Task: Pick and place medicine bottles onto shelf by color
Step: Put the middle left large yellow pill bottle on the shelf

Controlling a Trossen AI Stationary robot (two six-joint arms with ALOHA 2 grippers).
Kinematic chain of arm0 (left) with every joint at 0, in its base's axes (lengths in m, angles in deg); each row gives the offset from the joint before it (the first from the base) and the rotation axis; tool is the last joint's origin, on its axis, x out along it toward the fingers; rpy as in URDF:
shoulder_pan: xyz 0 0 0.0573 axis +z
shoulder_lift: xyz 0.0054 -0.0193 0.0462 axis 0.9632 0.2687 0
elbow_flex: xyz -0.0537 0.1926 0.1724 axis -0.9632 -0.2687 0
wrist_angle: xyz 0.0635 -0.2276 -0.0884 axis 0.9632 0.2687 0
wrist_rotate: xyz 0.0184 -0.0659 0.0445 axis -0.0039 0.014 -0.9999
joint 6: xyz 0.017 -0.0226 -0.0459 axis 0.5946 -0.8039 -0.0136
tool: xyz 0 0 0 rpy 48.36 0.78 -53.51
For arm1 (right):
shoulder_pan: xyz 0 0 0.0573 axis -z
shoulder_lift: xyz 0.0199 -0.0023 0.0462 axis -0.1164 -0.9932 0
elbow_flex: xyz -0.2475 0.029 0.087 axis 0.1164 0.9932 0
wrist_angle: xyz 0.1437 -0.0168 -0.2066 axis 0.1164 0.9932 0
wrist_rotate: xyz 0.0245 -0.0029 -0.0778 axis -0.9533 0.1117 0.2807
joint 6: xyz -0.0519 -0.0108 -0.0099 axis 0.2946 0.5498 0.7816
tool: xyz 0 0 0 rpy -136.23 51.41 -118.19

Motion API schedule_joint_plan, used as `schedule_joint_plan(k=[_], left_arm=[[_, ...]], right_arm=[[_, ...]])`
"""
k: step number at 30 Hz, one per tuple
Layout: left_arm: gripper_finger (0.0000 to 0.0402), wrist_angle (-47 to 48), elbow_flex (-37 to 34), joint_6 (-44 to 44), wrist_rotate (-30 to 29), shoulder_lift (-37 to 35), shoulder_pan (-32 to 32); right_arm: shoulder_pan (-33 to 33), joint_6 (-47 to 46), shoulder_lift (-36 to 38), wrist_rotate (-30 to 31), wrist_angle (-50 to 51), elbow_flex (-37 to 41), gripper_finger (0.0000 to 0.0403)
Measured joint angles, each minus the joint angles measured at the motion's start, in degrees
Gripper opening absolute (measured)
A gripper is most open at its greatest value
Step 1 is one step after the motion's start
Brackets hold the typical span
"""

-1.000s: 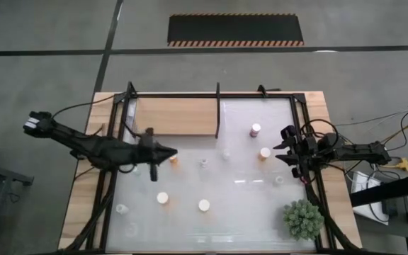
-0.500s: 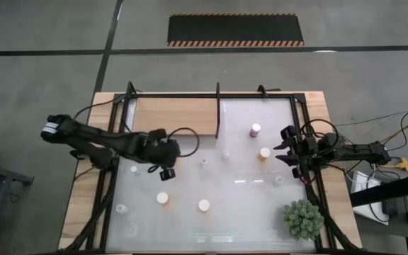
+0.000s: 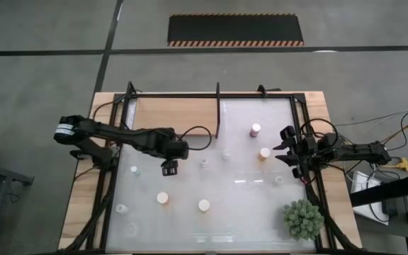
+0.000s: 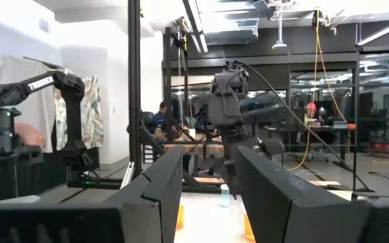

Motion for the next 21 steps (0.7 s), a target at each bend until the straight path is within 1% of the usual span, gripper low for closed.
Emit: schedule_joint_plan(k=[9,16,21], left_arm=[[0.0272,0.0,0.0,1.3,0.9,4.0,2.3],[0.0272,0.5,-0.2,1.3,1.4,4.4,3.5],[0.0272,0.4,-0.8,0.7,4.3,4.3,3.6]], right_arm=[[0.0,-0.2,0.0,0.0,0.3,0.0,0.0128],[0.0,-0.7,0.0,0.0,0.3,0.0,0.0128],[0.0,-0.8,0.0,0.0,0.3,0.0,0.0128]])
